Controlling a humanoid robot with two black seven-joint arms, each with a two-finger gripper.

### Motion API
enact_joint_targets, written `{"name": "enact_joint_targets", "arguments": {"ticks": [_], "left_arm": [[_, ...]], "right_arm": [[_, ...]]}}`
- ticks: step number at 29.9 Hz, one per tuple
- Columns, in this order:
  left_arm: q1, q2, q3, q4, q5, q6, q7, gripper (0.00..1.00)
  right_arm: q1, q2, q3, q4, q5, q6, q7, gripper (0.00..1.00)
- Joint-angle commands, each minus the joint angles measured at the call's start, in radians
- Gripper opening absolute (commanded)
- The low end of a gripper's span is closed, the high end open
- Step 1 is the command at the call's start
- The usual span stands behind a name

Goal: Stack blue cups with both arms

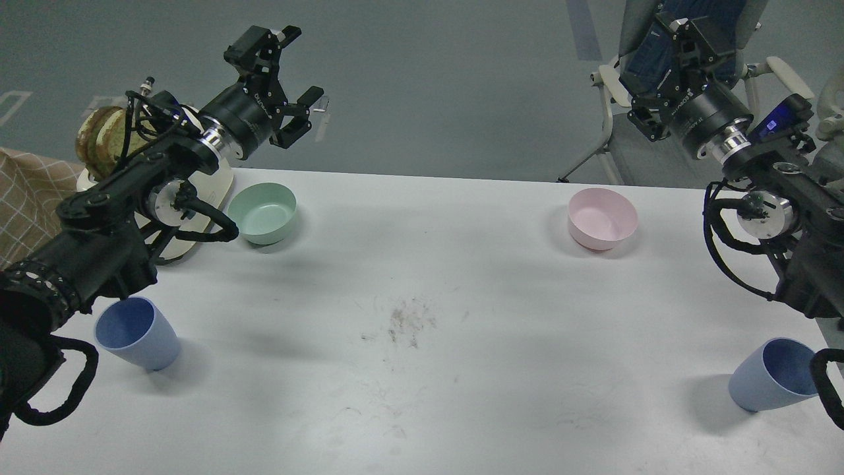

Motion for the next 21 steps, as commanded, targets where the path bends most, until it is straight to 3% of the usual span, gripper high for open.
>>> {"name": "enact_joint_targets", "arguments": {"ticks": [1, 21], "left_arm": [[0.005, -0.01, -0.002, -0.003, 0.0, 0.0, -0.002, 0.98], [0.014, -0.011, -0.065, 0.002, 0.001, 0.0, 0.001, 0.98]], "right_arm": [[-0.001, 0.02, 0.0, -0.008, 0.003, 0.0, 0.0, 1.0], [0.008, 0.037, -0.009, -0.04, 0.002, 0.0, 0.0, 1.0]]}}
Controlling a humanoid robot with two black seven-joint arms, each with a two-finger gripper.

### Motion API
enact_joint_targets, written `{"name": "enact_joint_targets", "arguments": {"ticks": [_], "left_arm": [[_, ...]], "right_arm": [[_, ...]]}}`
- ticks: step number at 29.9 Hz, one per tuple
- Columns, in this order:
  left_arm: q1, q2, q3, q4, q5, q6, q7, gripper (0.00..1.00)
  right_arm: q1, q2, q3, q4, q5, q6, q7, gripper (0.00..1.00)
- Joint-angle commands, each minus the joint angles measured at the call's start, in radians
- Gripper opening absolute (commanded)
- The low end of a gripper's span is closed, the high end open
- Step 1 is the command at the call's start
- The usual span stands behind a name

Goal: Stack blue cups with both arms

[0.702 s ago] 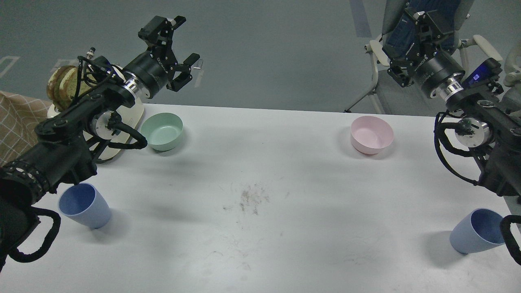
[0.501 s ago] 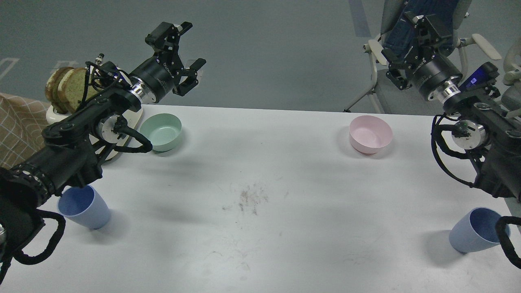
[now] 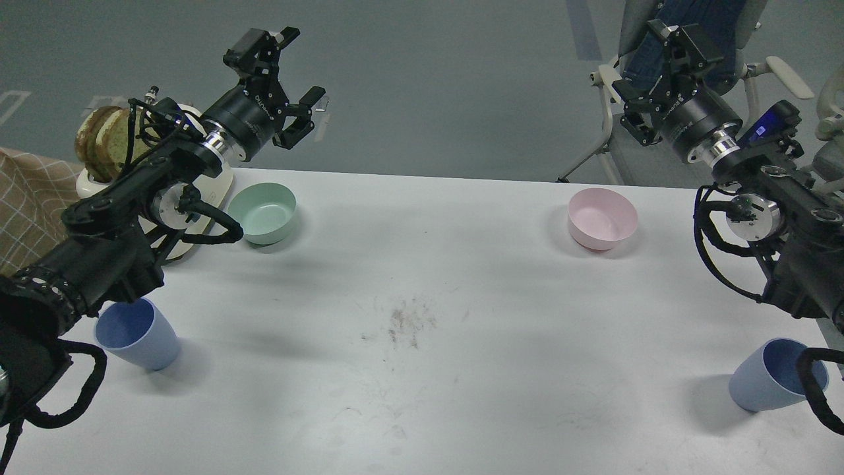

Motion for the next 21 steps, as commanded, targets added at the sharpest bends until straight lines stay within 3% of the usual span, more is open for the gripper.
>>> {"name": "enact_joint_targets", "arguments": {"ticks": [1, 5, 9, 21], "left_arm": [[0.0, -0.01, 0.001, 0.001, 0.001, 0.0, 0.002, 0.98], [0.003, -0.012, -0.002, 0.001, 0.0, 0.0, -0.004, 0.98], [0.005, -0.013, 0.008, 0.001, 0.001, 0.0, -0.067, 0.98], [0.023, 0.005, -0.021, -0.002, 0.0, 0.0, -0.075, 0.98]], "right_arm": [[0.0, 0.006, 0.0, -0.012, 0.0, 0.0, 0.0, 1.0], [0.009, 0.032, 0.001, -0.05, 0.0, 0.0, 0.0, 1.0], [0.037, 0.086, 0.0, -0.087, 0.001, 0.0, 0.0, 1.0], [0.07, 0.145, 0.003, -0.135, 0.009, 0.0, 0.0, 1.0]]}}
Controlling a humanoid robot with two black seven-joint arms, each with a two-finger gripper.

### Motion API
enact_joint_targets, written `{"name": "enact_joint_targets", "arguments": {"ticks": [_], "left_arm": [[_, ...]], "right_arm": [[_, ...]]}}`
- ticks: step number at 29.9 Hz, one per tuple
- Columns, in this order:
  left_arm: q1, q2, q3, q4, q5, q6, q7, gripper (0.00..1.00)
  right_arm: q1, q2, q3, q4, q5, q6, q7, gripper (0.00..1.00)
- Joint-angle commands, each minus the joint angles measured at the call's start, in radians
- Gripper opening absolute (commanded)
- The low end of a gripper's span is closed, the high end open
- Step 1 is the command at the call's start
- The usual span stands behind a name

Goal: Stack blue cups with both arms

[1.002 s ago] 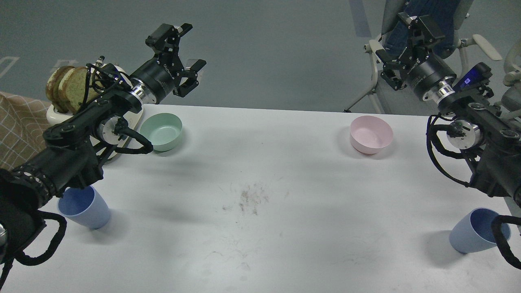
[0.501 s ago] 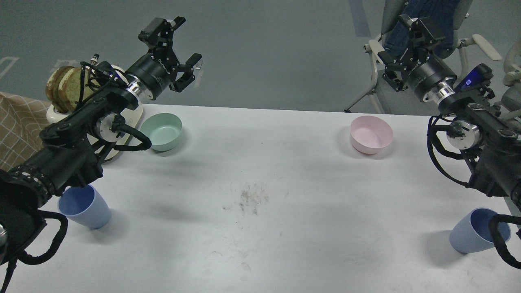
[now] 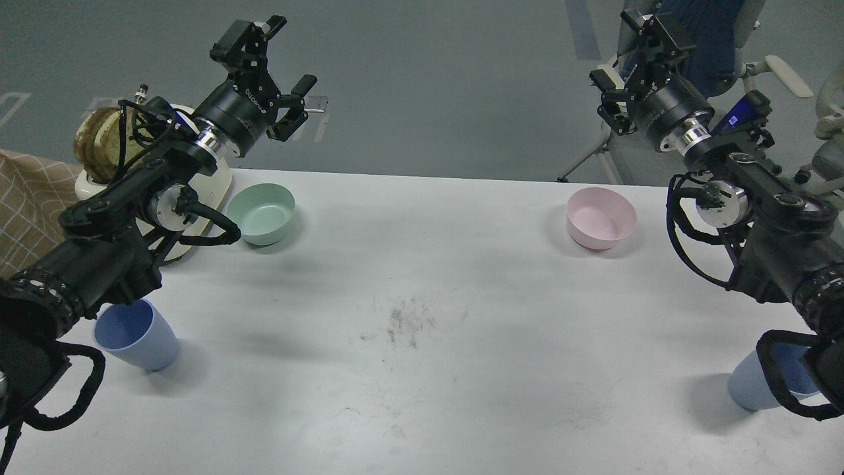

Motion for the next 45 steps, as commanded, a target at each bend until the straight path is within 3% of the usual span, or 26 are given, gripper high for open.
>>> {"name": "enact_joint_targets", "arguments": {"ticks": [1, 24, 31, 39, 45], "left_arm": [[0.015, 0.001, -0.019, -0.003, -0.001, 0.0, -0.001, 0.98], [0.013, 0.001, -0.045, -0.034, 0.003, 0.0, -0.011, 0.98], [0.013, 0.036, -0.039, -0.09, 0.015, 0.0, -0.011, 0.98], [0.002, 0.252, -0.035, -0.308, 0.255, 0.0, -0.01, 0.97], [0.015, 0.544, -0.041, -0.573, 0.599, 0.0, -0.014, 0.95]], "right_arm": [[0.006, 0.026, 0.001, -0.015, 0.001, 0.0, 0.0, 1.0], [0.021, 0.027, 0.005, -0.018, 0.016, 0.0, 0.0, 1.0], [0.023, 0.027, 0.005, -0.017, 0.016, 0.0, 0.0, 1.0], [0.036, 0.029, 0.004, -0.017, 0.016, 0.0, 0.0, 1.0], [0.038, 0.027, 0.001, -0.017, 0.014, 0.0, 0.0, 1.0]]}}
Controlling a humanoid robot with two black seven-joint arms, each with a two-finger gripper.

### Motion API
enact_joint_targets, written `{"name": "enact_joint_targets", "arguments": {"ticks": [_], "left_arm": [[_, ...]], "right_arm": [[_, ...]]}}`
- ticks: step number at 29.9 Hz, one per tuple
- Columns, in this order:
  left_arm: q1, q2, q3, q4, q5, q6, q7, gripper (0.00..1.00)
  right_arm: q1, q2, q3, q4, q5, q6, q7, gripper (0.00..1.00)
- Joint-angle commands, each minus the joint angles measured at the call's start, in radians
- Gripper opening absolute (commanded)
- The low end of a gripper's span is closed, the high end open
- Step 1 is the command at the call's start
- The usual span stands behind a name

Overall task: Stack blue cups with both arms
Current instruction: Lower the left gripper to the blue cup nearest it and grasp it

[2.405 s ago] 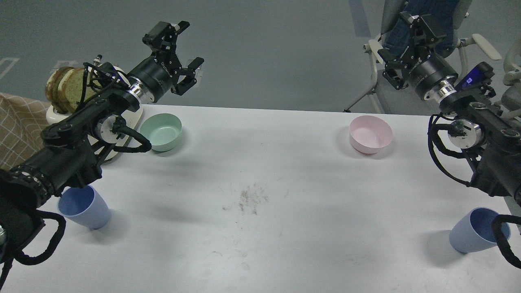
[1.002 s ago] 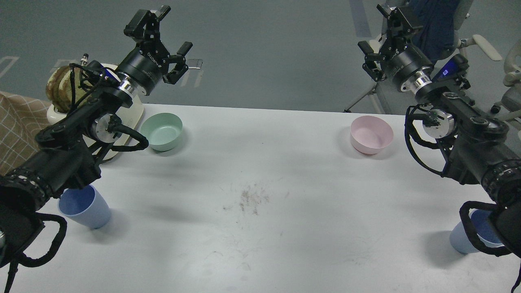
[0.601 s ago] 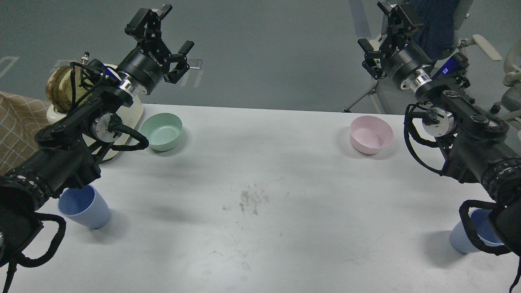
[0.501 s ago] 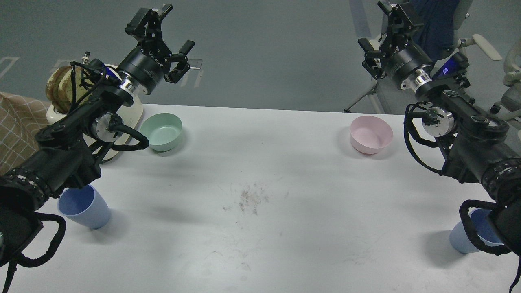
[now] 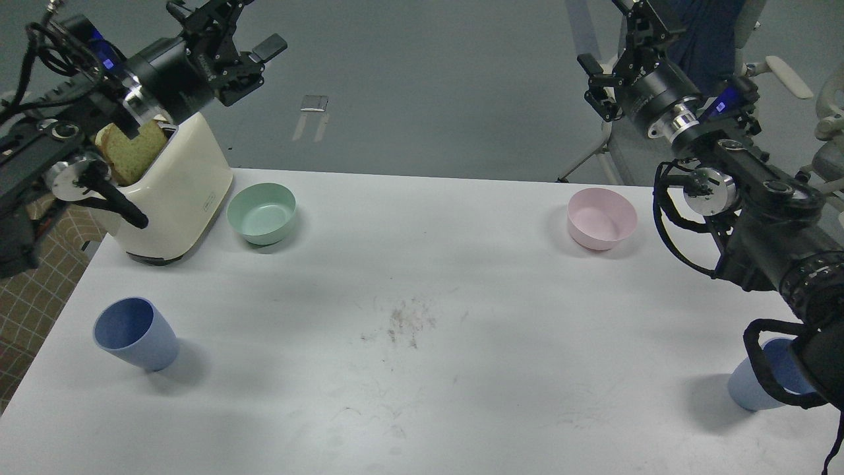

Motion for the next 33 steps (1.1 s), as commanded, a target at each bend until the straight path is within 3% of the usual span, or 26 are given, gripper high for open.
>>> {"name": "enact_joint_targets", "arguments": {"ticks": [1, 6, 7, 11, 13, 15, 21, 33], "left_arm": [[0.007, 0.189, 0.001, -0.156, 0.189, 0.0, -0.012, 0.95], [0.036, 0.467, 0.022, -0.326, 0.479, 0.0, -0.024, 0.95], [0.036, 0.467, 0.022, -0.327, 0.48, 0.0, -0.024, 0.95], [0.093, 0.679, 0.12, -0.386, 0.697, 0.0, -0.024, 0.96], [0.093, 0.724, 0.187, -0.391, 0.722, 0.035, -0.024, 0.96], [0.094, 0.791, 0.324, -0.425, 0.75, 0.15, -0.024, 0.97], [0.096, 0.817, 0.541, -0.474, 0.851, 0.274, -0.024, 0.97], [0.099, 0.69, 0.628, -0.393, 0.853, 0.284, -0.024, 0.92]], "right_arm": [[0.0, -0.003, -0.002, 0.001, -0.001, 0.0, 0.0, 1.0], [-0.001, -0.008, -0.002, 0.004, -0.001, 0.0, 0.0, 1.0], [-0.001, -0.008, -0.002, 0.004, -0.001, 0.0, 0.0, 1.0], [-0.004, -0.009, -0.002, 0.004, -0.001, 0.0, 0.0, 1.0], [-0.006, -0.009, -0.004, 0.004, -0.001, 0.0, 0.0, 1.0], [-0.011, -0.008, -0.004, 0.006, -0.001, 0.0, 0.0, 1.0], [-0.014, -0.006, -0.005, 0.007, -0.001, 0.0, 0.0, 1.0], [-0.011, -0.009, -0.005, 0.009, -0.001, 0.0, 0.0, 1.0]]}}
